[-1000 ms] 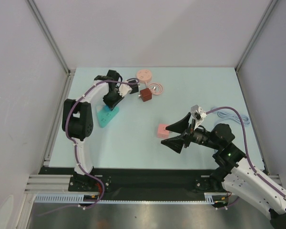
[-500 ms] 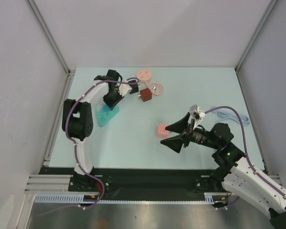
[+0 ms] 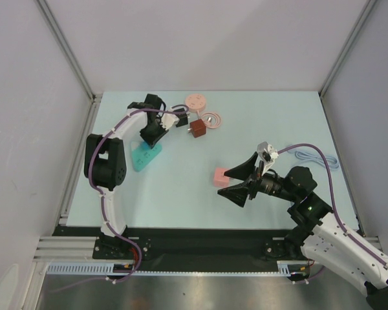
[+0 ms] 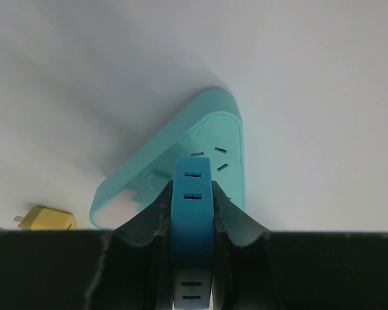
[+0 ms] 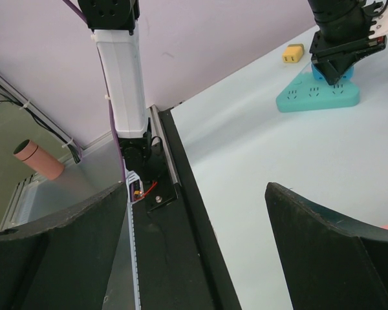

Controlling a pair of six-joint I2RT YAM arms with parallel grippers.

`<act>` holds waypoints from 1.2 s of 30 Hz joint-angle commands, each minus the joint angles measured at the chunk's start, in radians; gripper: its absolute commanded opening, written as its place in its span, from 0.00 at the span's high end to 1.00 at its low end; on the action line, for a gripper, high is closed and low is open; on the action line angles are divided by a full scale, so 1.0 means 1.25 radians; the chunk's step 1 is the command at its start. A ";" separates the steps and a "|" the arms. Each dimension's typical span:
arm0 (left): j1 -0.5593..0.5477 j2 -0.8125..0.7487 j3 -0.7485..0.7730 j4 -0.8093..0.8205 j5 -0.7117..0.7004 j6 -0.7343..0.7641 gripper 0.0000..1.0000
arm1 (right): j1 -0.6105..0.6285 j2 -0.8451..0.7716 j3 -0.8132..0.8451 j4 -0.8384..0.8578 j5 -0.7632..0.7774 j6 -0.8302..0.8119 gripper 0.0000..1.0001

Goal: Insert the plug

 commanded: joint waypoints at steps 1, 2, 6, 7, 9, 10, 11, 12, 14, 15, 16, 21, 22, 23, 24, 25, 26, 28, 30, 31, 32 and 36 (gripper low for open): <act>-0.004 -0.048 -0.006 0.027 0.000 0.012 1.00 | -0.004 -0.002 0.022 0.020 -0.004 -0.008 0.06; -0.006 -0.047 -0.009 0.030 0.002 0.012 1.00 | -0.002 -0.002 0.022 0.019 -0.004 -0.008 0.06; -0.011 -0.048 -0.016 0.037 0.001 0.011 1.00 | -0.002 -0.001 0.023 0.019 -0.005 -0.009 0.06; -0.012 -0.050 -0.015 0.037 0.001 0.011 1.00 | -0.004 -0.001 0.022 0.020 -0.005 -0.009 0.06; -0.015 -0.050 -0.015 0.039 0.000 0.013 1.00 | -0.002 0.000 0.023 0.019 -0.005 -0.008 0.06; -0.015 -0.050 -0.016 0.039 -0.001 0.012 1.00 | -0.001 0.000 0.022 0.019 -0.005 -0.007 0.06; -0.015 -0.048 -0.017 0.041 0.000 0.012 1.00 | -0.004 0.000 0.022 0.020 -0.007 -0.008 0.06; -0.015 -0.048 -0.020 0.042 0.003 0.012 1.00 | -0.002 0.000 0.022 0.020 -0.005 -0.007 0.06; -0.015 -0.047 -0.031 0.048 0.003 0.010 1.00 | -0.002 -0.001 0.023 0.020 -0.007 -0.008 0.06; -0.015 -0.046 -0.036 0.055 0.005 0.008 1.00 | -0.002 -0.001 0.022 0.020 -0.007 -0.008 0.06; -0.015 -0.044 -0.045 0.057 0.005 0.007 1.00 | -0.002 -0.001 0.023 0.019 -0.007 -0.008 0.06; -0.012 -0.036 -0.077 0.081 -0.012 0.001 1.00 | -0.002 -0.008 0.022 0.014 -0.005 -0.011 0.06; -0.011 -0.034 -0.084 0.085 -0.019 0.000 1.00 | -0.002 -0.009 0.023 0.014 -0.005 -0.011 0.06; -0.010 -0.034 -0.088 0.090 -0.026 -0.001 1.00 | -0.002 -0.009 0.023 0.013 -0.005 -0.011 0.06; -0.010 -0.033 -0.092 0.097 -0.036 -0.001 1.00 | -0.002 -0.011 0.023 0.013 -0.005 -0.012 0.06; -0.010 -0.034 -0.102 0.103 -0.053 0.000 1.00 | -0.002 -0.011 0.023 0.011 -0.004 -0.012 0.06; -0.010 -0.036 -0.108 0.115 -0.058 0.001 1.00 | -0.002 -0.011 0.022 0.010 -0.003 -0.012 0.06; -0.010 -0.034 -0.123 0.127 -0.077 0.004 1.00 | -0.004 -0.013 0.023 0.010 -0.004 -0.011 0.06; -0.010 -0.030 -0.129 0.135 -0.092 0.008 1.00 | -0.004 -0.015 0.023 0.011 -0.004 -0.011 0.06; -0.010 -0.028 -0.139 0.143 -0.093 0.011 1.00 | -0.004 -0.016 0.024 0.011 -0.005 -0.011 0.06; -0.010 -0.030 -0.147 0.161 -0.098 0.010 1.00 | -0.002 -0.017 0.023 0.011 -0.005 -0.011 0.06; 0.001 -0.038 -0.195 0.210 -0.072 0.001 1.00 | -0.004 -0.016 0.026 0.010 -0.005 -0.012 0.06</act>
